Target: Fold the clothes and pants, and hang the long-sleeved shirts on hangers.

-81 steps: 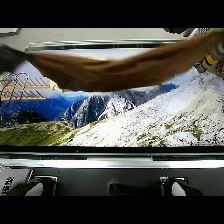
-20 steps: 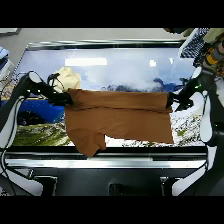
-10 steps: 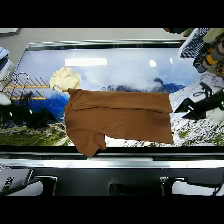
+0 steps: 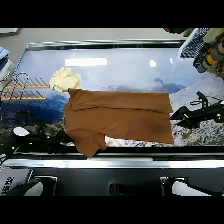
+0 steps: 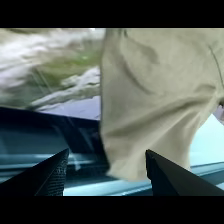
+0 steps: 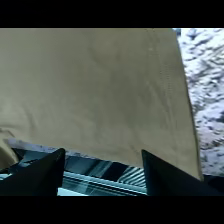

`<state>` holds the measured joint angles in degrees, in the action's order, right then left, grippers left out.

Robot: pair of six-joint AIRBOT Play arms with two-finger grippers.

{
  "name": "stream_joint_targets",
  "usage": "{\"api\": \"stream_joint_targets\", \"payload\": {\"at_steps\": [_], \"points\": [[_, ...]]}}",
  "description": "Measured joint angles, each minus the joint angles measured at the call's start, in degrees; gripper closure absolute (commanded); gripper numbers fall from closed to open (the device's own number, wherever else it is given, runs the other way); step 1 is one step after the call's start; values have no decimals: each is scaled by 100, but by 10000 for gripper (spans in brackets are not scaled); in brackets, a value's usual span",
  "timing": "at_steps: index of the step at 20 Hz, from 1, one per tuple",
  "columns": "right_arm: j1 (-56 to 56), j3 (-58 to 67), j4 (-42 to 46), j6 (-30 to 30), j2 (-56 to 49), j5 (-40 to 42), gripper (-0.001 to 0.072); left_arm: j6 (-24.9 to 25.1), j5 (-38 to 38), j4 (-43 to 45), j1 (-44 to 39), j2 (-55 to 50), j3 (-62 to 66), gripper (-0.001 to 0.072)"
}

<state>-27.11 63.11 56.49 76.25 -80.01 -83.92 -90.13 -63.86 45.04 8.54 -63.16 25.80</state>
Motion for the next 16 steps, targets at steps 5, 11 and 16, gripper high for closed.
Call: {"api": "stream_joint_targets", "payload": {"at_steps": [5,11,16], "points": [[-2,-37,-304,-20,17,-7,169,-234,516,-345,-566,31,-164,159],[-2,-44,-555,-22,22,-46,169,-619,669,-667,-907,-92,-199,159],[-2,-44,-645,-22,22,-125,172,-761,542,-682,-979,-221,-205,444]]}}
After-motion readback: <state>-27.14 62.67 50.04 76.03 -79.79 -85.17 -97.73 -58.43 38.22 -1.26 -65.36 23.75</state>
